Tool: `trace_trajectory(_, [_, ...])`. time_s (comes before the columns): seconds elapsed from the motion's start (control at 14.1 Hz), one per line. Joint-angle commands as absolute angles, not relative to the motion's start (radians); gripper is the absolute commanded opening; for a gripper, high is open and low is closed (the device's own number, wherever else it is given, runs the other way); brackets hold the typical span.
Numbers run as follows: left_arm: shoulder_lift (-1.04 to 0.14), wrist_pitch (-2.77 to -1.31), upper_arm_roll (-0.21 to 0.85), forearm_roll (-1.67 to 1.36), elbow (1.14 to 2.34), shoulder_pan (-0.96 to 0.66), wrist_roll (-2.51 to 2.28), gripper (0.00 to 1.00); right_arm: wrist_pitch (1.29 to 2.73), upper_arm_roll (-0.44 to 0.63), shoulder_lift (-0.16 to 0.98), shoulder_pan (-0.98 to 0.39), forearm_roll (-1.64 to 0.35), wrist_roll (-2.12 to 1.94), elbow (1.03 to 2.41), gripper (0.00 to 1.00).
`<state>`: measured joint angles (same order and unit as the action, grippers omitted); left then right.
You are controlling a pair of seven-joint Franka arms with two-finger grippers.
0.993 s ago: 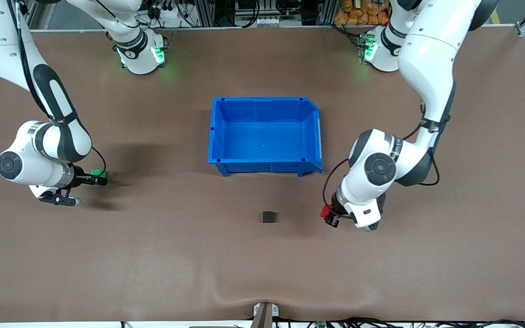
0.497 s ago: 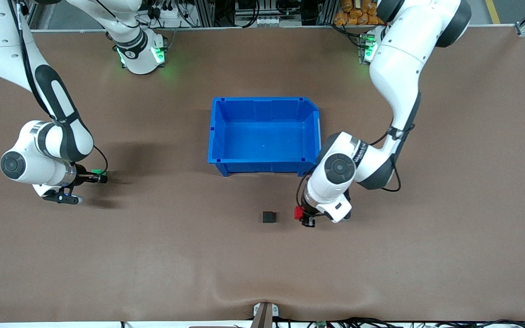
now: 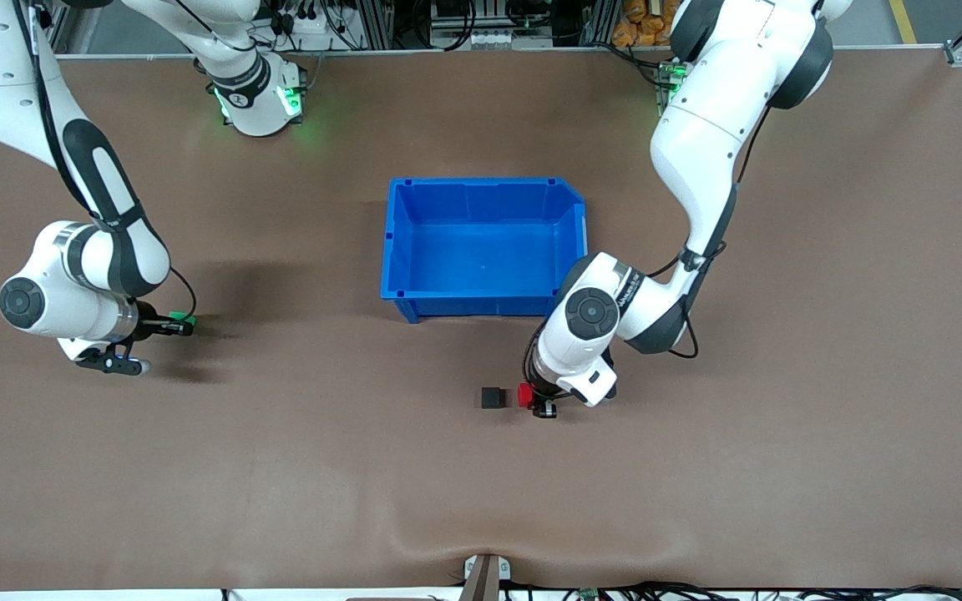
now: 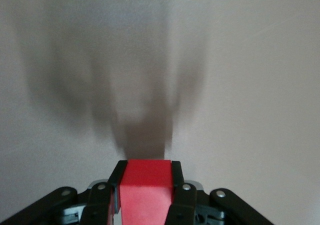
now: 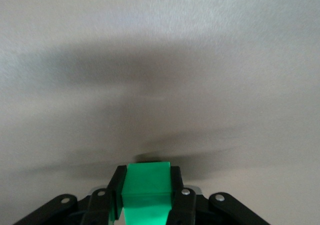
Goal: Attach green and red cubes to black cube
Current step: 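Carry the red cube with the left gripper beside the black cube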
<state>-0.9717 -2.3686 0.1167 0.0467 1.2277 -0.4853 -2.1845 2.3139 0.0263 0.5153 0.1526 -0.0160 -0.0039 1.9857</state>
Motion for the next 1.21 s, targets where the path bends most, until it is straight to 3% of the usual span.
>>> trace_trajectory(0.0, [-1.011, -2.365, 0.114, 0.052, 1.187, -0.511, -2.206, 0.0, 2.238, 0.014, 0.514, 0.146, -0.025, 0.085, 1.933, 0.0])
trace_trajectory(0.21, [-1.017, -2.39, 0.114, 0.051, 1.187, -0.514, -2.207, 0.0, 2.221, 0.014, 0.515, 0.114, -0.025, 0.161, 1.892, 0.0])
trace_trajectory(0.64, [-1.04, -2.462, 0.114, 0.051, 1.187, -0.523, -2.217, 0.0, 2.054, 0.011, 0.52, 0.039, -0.032, 0.432, 1.787, 0.0])
trace_trajectory(1.14, [-1.06, -2.519, 0.114, 0.051, 1.187, -0.531, -2.217, 0.0, 2.051, 0.011, 0.538, -0.074, -0.135, 0.682, 1.701, 0.0])
